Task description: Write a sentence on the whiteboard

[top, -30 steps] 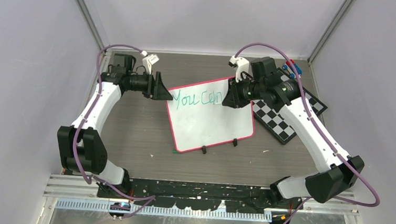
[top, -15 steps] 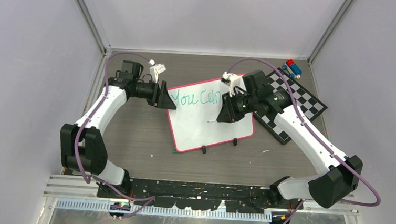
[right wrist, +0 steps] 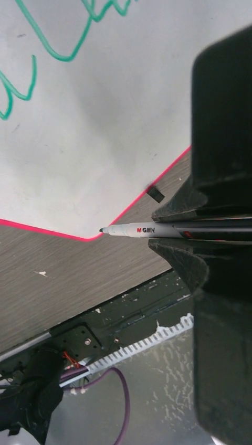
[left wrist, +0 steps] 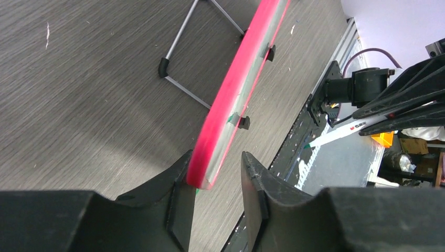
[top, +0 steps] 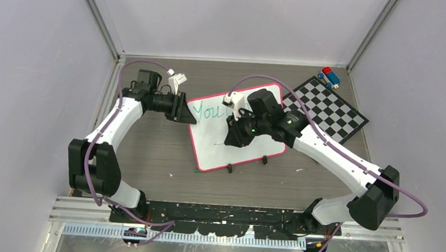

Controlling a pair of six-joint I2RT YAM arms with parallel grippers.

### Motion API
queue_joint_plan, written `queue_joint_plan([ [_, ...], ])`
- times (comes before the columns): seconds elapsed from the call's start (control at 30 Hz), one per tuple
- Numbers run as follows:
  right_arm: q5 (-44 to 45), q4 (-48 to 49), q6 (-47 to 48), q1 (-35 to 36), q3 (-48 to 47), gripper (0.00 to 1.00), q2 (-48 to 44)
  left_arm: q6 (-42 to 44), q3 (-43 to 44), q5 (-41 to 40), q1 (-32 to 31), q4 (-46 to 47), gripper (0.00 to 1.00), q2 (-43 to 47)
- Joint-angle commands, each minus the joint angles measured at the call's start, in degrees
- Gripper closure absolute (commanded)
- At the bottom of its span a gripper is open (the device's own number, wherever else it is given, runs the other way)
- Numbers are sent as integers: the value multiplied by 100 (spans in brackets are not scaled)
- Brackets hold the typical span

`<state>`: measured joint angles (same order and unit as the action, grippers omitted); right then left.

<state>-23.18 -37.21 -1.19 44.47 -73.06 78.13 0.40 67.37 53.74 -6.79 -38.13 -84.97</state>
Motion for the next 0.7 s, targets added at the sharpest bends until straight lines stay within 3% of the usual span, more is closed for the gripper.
queue_joint_plan([
  [0.0,447,819,12,160,9,100,145,-155,-49,16,-16,147,65,147],
  [0.13,936,1096,-115,307,29,100,243,-211,-165,19,-32,294,70,172],
  [0.47,1040,1301,-114,483,-9,100,487,-894,-775,-184,-138,1389,100,322],
  [0.67,1142,1441,-96,621,-32,100,650,-1110,-868,-494,-139,1767,100,269],
])
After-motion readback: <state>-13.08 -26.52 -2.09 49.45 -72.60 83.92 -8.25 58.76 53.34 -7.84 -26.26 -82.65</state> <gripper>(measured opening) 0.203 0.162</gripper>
